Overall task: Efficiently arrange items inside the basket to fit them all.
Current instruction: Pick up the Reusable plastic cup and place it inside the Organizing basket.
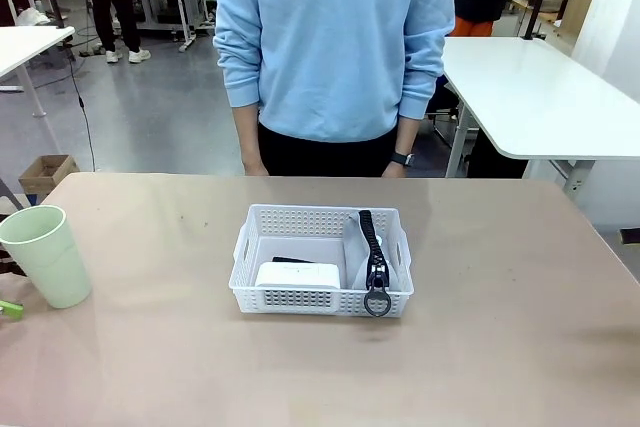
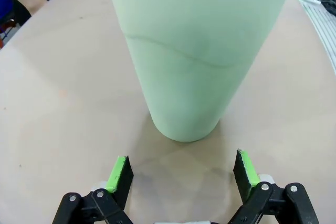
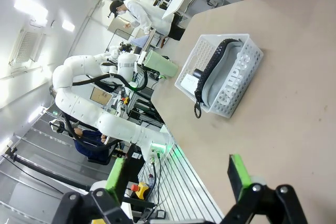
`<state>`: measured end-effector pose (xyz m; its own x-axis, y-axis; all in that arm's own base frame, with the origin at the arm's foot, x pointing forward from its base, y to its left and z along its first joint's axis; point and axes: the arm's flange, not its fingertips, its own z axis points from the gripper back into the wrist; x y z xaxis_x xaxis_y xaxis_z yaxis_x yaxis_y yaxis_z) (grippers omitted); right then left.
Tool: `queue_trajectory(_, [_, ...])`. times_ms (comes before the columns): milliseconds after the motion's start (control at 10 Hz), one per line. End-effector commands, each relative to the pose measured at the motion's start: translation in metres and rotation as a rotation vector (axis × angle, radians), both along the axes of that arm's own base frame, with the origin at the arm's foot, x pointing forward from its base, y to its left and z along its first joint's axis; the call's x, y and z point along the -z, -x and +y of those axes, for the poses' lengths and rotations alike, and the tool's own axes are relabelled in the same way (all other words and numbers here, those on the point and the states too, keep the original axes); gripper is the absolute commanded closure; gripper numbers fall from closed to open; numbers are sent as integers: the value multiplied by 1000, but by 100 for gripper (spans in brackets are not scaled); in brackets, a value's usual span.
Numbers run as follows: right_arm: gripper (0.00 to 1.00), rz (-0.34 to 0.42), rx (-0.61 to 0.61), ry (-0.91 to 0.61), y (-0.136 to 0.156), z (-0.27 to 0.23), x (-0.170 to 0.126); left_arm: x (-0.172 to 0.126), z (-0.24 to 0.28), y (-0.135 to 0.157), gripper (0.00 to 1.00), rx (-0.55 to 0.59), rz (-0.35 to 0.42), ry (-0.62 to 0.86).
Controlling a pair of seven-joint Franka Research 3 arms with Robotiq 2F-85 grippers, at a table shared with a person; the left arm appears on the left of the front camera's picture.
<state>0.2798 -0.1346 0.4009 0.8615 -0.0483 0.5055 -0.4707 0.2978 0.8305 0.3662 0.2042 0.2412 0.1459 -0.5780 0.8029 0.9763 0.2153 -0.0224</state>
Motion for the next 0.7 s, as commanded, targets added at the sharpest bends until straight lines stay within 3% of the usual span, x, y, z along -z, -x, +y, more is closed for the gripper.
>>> queue_trajectory(0, [0,-15,-3,-7,1,1,-1,-2,-2,0,0,-11,7,2])
queue_trajectory(600, [0,-15,-3,-7,1,1,-1,3,-24,6,0,50,21,92])
